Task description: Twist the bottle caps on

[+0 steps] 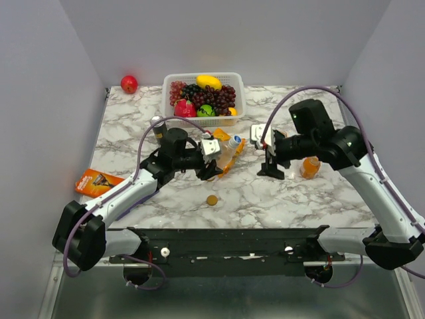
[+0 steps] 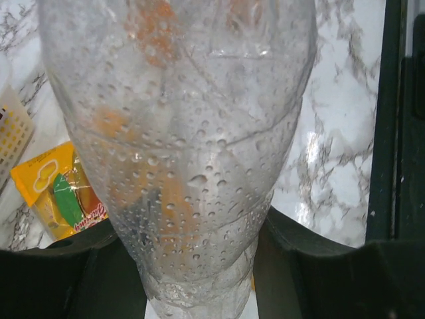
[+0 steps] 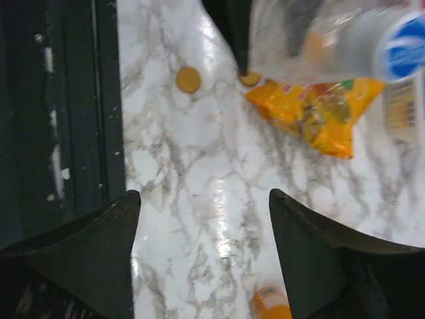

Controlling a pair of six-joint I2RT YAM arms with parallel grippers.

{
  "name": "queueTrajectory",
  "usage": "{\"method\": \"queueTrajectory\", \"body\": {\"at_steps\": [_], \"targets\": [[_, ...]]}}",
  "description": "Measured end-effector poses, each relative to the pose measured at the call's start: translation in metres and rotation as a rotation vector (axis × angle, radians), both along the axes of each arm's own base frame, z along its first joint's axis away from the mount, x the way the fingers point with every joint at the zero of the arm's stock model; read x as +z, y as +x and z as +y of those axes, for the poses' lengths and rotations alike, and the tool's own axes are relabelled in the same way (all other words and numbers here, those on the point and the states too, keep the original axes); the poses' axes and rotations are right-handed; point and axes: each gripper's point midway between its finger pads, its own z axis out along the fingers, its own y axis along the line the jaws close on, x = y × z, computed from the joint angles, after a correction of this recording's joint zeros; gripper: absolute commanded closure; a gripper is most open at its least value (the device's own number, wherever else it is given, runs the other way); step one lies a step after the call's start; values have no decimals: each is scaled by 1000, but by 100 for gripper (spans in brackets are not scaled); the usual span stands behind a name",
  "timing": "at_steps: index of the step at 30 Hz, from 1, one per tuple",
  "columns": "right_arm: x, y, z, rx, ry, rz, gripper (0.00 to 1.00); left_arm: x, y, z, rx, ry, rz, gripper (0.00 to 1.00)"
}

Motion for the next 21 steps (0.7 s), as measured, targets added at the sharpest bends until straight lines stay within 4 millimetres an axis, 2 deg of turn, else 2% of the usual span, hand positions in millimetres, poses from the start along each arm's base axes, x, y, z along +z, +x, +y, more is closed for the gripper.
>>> {"method": "queueTrajectory", "body": {"at_steps": [4,7,10,16,21], "targets": [[42,22,11,33,87,-190,26,-25,-16,6,-90,125,-48,100],[54,26,14,106,96,-292,26,-36,-27,11,-154,196,-87,100],[49,26,16,194,75,-356,27,-37,-32,14,-195,233,-120,100],[20,16,17,350,16,-419,29,-30,-35,10,-230,245,-167,100],[21,14,21,408,14,-465,32,-22,-40,2,-249,236,-173,100]]}}
